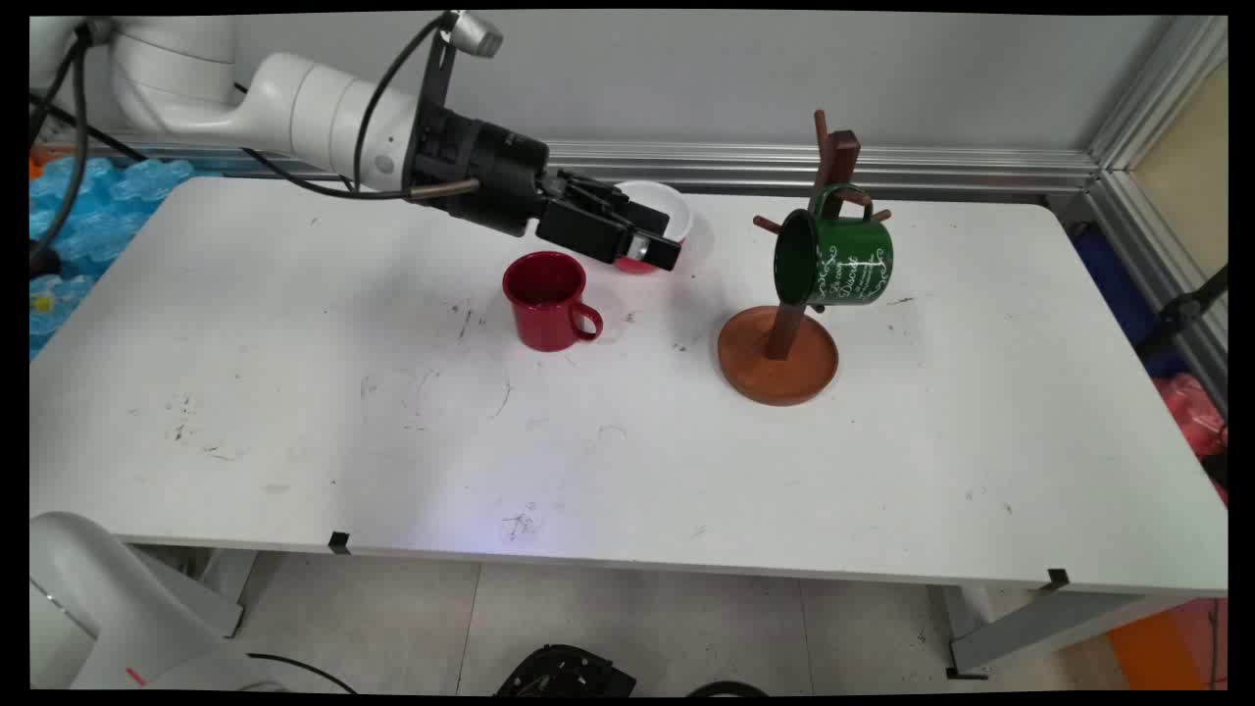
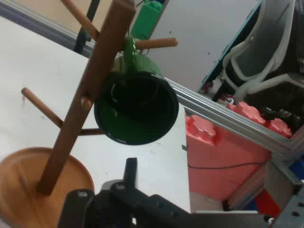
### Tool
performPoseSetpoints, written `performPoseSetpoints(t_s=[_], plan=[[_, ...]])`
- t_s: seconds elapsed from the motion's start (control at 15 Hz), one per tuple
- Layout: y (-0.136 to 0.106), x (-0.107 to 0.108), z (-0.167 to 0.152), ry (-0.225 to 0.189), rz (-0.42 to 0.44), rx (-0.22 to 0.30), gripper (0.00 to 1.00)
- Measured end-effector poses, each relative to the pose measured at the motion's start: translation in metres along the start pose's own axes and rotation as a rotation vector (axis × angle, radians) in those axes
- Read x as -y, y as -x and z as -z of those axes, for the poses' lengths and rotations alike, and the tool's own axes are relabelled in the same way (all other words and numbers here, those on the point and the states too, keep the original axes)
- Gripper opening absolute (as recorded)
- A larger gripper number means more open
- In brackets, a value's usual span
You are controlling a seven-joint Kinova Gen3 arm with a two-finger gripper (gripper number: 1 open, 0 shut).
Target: Pick up the green mug from the rack
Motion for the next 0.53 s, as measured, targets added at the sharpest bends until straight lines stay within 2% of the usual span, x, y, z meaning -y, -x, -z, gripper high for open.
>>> performPoseSetpoints(t_s=[0.53], plan=[[-0.001,-0.001,-0.024,-0.014,-0.034,-0.036,1.00]])
